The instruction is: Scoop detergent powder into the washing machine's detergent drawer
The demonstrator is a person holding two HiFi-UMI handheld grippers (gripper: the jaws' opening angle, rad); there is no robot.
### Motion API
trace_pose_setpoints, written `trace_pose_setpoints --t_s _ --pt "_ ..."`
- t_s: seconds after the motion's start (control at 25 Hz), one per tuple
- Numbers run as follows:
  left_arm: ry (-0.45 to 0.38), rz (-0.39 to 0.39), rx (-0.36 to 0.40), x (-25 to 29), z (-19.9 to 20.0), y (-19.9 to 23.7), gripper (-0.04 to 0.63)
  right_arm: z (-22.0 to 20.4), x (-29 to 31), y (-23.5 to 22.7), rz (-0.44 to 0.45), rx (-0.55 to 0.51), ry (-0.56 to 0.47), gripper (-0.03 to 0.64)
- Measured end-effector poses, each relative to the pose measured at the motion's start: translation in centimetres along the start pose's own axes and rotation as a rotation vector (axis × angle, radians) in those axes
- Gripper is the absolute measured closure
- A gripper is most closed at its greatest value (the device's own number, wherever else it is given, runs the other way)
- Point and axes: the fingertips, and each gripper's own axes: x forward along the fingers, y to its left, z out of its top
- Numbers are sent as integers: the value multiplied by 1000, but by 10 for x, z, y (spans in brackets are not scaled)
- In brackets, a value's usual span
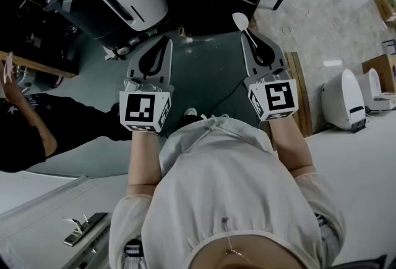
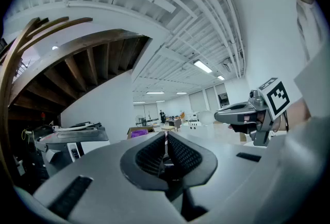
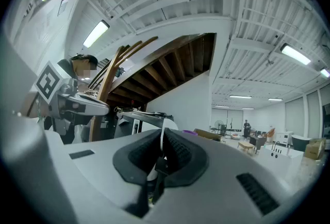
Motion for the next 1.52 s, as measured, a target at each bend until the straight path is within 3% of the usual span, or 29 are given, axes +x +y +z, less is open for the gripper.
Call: trace_pose_setpoints --t_s 0.76,1.08,1.52 --pt "9 7 -20 44 -6 1 561 -25 25 -47 -16 90 13 607" --pt "3 13 -36 113 -24 58 561 -41 108 -70 -10 75 34 607" --pt "-19 -54 -50 265 -39 179 561 -55 290 -114 -21 35 99 606"
